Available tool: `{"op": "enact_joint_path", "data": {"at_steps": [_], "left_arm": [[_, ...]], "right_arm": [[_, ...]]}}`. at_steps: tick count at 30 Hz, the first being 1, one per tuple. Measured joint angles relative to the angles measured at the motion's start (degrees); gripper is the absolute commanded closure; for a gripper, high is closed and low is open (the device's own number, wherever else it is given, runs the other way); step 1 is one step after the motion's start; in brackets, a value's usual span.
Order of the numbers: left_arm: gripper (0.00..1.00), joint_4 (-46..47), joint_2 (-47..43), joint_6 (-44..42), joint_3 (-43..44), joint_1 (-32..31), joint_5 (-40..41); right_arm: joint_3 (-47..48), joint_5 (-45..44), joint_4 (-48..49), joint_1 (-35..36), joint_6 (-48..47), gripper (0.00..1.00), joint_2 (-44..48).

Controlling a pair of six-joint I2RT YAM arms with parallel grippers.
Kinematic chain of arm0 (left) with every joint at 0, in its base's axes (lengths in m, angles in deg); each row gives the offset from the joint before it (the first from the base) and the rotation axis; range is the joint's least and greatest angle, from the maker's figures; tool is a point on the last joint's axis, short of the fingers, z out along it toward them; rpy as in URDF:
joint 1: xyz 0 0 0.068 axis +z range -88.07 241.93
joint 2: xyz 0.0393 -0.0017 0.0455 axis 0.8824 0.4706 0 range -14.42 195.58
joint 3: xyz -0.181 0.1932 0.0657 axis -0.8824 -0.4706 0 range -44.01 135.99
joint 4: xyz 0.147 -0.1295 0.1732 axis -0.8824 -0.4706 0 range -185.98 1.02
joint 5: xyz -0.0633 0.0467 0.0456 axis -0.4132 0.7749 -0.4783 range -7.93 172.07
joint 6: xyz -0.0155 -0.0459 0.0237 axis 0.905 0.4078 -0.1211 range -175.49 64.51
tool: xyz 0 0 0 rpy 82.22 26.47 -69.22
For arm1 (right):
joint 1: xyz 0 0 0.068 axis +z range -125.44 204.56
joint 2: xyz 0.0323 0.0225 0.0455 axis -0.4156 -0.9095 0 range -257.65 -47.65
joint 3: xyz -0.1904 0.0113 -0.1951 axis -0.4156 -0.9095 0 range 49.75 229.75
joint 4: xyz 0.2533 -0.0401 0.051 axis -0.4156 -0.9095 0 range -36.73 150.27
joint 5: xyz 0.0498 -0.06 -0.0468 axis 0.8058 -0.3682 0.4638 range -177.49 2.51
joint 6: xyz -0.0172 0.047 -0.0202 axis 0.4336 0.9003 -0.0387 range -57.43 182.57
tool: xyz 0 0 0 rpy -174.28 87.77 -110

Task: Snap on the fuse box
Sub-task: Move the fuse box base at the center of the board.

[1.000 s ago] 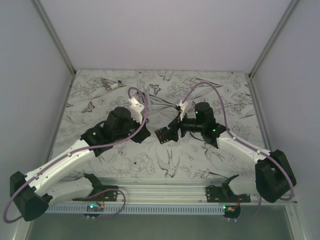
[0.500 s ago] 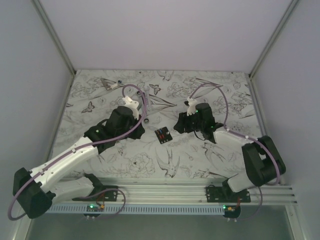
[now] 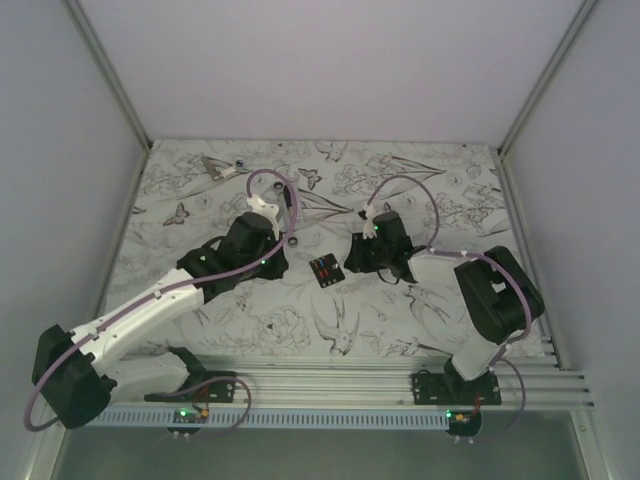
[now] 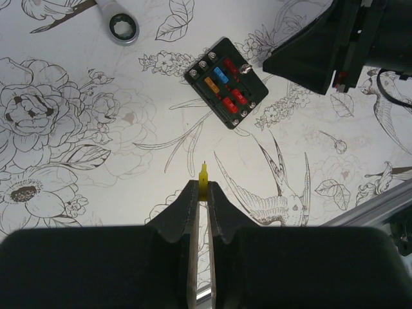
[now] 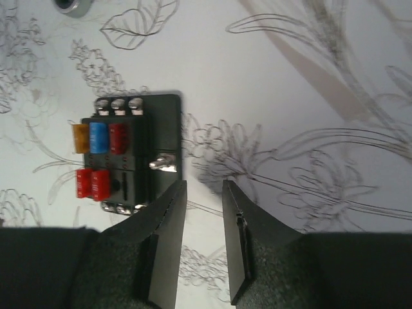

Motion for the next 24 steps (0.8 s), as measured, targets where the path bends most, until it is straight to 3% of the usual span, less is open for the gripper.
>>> {"op": "enact_joint_path", "data": {"at_steps": [15,20,24], "left_arm": [[1.00,-2.82,2.86,2.23,1.75,0.00,0.35],[1.00,-3.50,6.54,2.36,4.24,-0.13,0.35],[1.00,-6.08,12.87,2.27,8.92,-0.76,0.33]], "right_arm": [[1.88,1.27,9.31,12.37,8.20,0.69,-5.77],[1.64,-0.74,7.82,12.28,8.15,0.60,-4.04],[-0.90,-4.11,5.25,11.19,5.92,0.51,3.34]]}}
